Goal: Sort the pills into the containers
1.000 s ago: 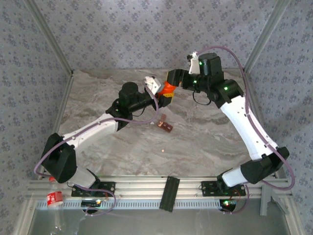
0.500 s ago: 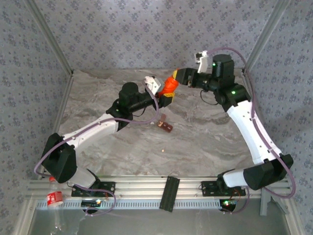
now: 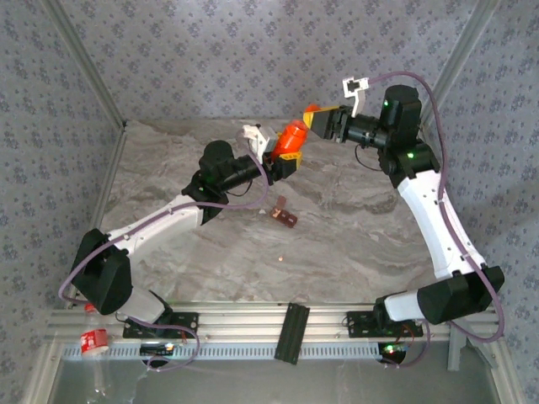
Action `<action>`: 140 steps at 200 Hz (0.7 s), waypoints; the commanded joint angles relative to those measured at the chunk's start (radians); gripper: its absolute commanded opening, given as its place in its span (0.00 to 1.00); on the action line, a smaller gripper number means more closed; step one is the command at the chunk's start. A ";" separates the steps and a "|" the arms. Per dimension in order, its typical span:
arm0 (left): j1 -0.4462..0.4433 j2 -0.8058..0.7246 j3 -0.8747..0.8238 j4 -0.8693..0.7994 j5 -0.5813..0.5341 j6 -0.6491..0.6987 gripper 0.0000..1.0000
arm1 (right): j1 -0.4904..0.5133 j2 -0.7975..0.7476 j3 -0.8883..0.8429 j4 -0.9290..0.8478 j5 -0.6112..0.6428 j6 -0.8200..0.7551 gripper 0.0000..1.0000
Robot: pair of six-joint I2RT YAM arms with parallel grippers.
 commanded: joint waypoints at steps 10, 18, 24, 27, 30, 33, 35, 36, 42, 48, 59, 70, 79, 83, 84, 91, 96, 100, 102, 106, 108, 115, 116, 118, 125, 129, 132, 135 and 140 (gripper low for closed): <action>0.003 0.007 0.029 0.043 0.027 -0.007 0.00 | 0.037 0.011 0.065 -0.043 0.026 -0.039 0.39; 0.002 0.009 0.034 0.039 0.030 -0.008 0.00 | 0.042 0.020 0.073 -0.055 0.029 -0.041 0.39; 0.002 0.009 0.037 0.038 0.030 -0.007 0.00 | 0.045 0.025 0.076 -0.060 0.028 -0.041 0.39; 0.003 0.011 0.037 0.038 0.030 -0.007 0.00 | 0.047 0.028 0.077 -0.060 0.027 -0.041 0.39; 0.001 0.012 0.037 0.038 0.030 -0.007 0.00 | 0.049 0.031 0.077 -0.062 0.026 -0.042 0.39; 0.001 0.012 0.039 0.036 0.030 -0.006 0.00 | 0.051 0.033 0.078 -0.063 0.026 -0.043 0.39; 0.001 0.012 0.039 0.036 0.030 -0.004 0.00 | 0.052 0.035 0.079 -0.065 0.025 -0.044 0.39; 0.001 0.012 0.039 0.036 0.030 -0.004 0.00 | 0.053 0.035 0.079 -0.066 0.024 -0.044 0.39; 0.000 0.011 0.040 0.033 0.030 -0.002 0.00 | 0.056 0.038 0.079 -0.069 0.022 -0.046 0.39; -0.001 0.010 0.039 0.030 0.030 -0.002 0.00 | 0.056 0.041 0.079 -0.073 0.018 -0.050 0.39; -0.001 0.008 0.038 0.025 0.031 0.003 0.00 | 0.060 0.045 0.079 -0.082 0.013 -0.052 0.39; -0.001 0.004 0.037 0.022 0.030 0.007 0.00 | 0.063 0.047 0.082 -0.098 0.008 -0.061 0.38; -0.002 0.001 0.037 0.017 0.031 0.012 0.00 | 0.064 0.047 0.083 -0.109 0.002 -0.068 0.38; -0.001 -0.001 0.037 0.016 0.031 0.013 0.00 | 0.063 0.049 0.084 -0.117 0.002 -0.072 0.38; -0.001 0.000 0.036 0.016 0.030 0.014 0.00 | 0.064 0.049 0.085 -0.118 0.001 -0.073 0.38; -0.001 -0.002 0.038 0.014 0.030 0.015 0.00 | 0.064 0.050 0.085 -0.127 -0.002 -0.078 0.38; -0.001 -0.003 0.038 0.013 0.030 0.017 0.00 | 0.064 0.050 0.086 -0.136 -0.004 -0.083 0.37; -0.001 -0.004 0.038 0.012 0.030 0.019 0.00 | 0.064 0.050 0.087 -0.142 -0.005 -0.087 0.37; -0.001 -0.004 0.038 0.011 0.030 0.019 0.00 | 0.063 0.051 0.087 -0.147 -0.005 -0.089 0.37; -0.001 -0.005 0.038 0.011 0.029 0.019 0.00 | 0.062 0.052 0.088 -0.154 -0.006 -0.092 0.37; -0.001 -0.005 0.038 0.010 0.029 0.019 0.00 | 0.062 0.053 0.088 -0.157 -0.007 -0.093 0.37; -0.001 -0.004 0.038 0.009 0.029 0.022 0.00 | 0.061 0.053 0.088 -0.159 -0.017 -0.094 0.37; -0.001 -0.004 0.039 0.009 0.029 0.022 0.00 | 0.061 0.054 0.088 -0.159 -0.019 -0.094 0.37; -0.001 -0.004 0.039 0.008 0.029 0.021 0.00 | 0.061 0.054 0.089 -0.161 -0.021 -0.094 0.37; -0.001 -0.005 0.039 0.006 0.030 0.022 0.00 | 0.061 0.059 0.095 -0.167 -0.031 -0.100 0.37; -0.001 -0.003 0.039 0.006 0.031 0.023 0.00 | 0.061 0.061 0.097 -0.171 -0.037 -0.102 0.37; -0.001 -0.003 0.041 0.005 0.030 0.023 0.00 | 0.061 0.061 0.098 -0.171 -0.041 -0.104 0.37; -0.001 -0.003 0.041 0.005 0.030 0.024 0.00 | 0.063 0.064 0.101 -0.173 -0.048 -0.106 0.37; -0.002 -0.003 0.041 0.005 0.030 0.026 0.00 | 0.065 0.067 0.107 -0.185 -0.059 -0.114 0.37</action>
